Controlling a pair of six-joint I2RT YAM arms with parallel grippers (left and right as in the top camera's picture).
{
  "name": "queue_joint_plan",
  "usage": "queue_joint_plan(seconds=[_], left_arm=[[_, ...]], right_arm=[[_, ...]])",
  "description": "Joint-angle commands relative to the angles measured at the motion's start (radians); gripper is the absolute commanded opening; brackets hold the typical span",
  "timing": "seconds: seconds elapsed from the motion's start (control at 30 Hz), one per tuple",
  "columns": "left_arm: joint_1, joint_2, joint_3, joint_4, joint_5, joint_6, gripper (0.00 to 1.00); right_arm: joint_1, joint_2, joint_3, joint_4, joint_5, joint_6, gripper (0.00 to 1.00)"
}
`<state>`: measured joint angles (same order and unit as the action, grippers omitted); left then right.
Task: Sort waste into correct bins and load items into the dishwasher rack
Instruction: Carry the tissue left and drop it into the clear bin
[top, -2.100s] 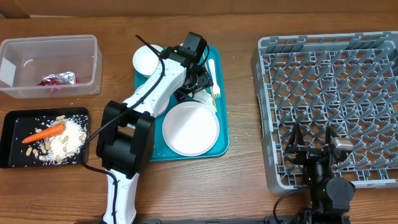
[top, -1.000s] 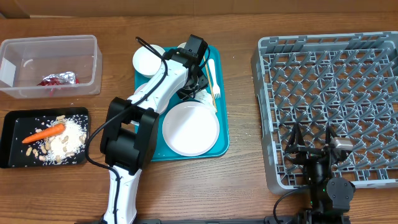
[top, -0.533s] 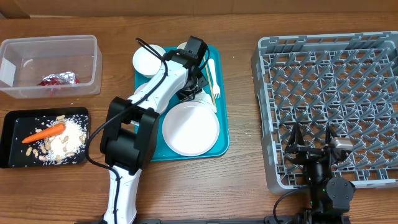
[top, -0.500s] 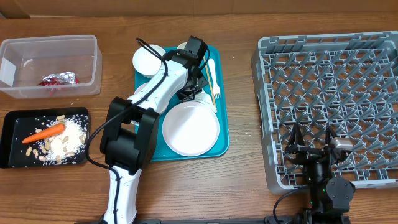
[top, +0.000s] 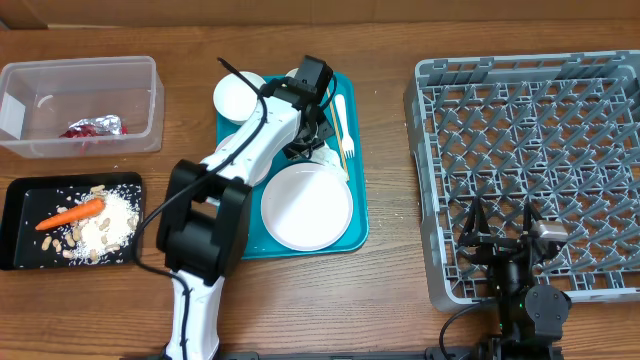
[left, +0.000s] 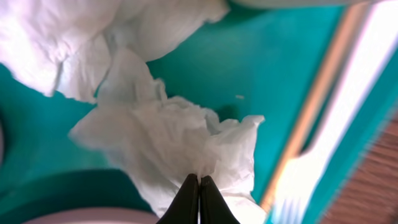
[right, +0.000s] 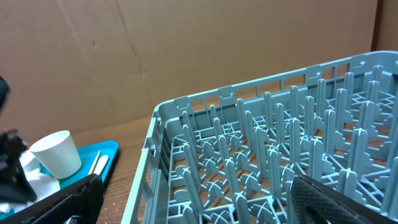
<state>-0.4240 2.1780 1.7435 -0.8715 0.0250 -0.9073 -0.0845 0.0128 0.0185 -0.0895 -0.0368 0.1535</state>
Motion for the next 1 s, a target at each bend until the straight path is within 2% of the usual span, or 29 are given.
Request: queue_joint_plan(seconds=[0.0, 0.17, 0.33, 0.67, 0.97], left_arm=[[0.0, -0.137, -0.005, 0.014, -0.016, 0.063, 0.04], [0.018, -0.253, -0.005, 0.013, -0.019, 0.063, 0.04], [0.092, -0.338, -0.005, -0.01, -0.026, 0.103, 0.04], [0.455, -0.385, -0.005, -0.043, -0.081, 0.134, 0.04], [0.773, -0.34, -0.005, 0.073, -0.1, 0.122, 0.04]], right_arm=[[-0.002, -0.009, -0.011, 0.008, 0.007, 0.003, 1.0], [-0.002, -0.009, -0.011, 0.008, 0.007, 0.003, 1.0], [-0.002, -0.009, -0.011, 0.008, 0.007, 0.003, 1.0], [-0.002, -0.009, -0.011, 0.008, 0.007, 0.003, 1.0], [-0.002, -0.009, -0.011, 0.008, 0.007, 0.003, 1.0]])
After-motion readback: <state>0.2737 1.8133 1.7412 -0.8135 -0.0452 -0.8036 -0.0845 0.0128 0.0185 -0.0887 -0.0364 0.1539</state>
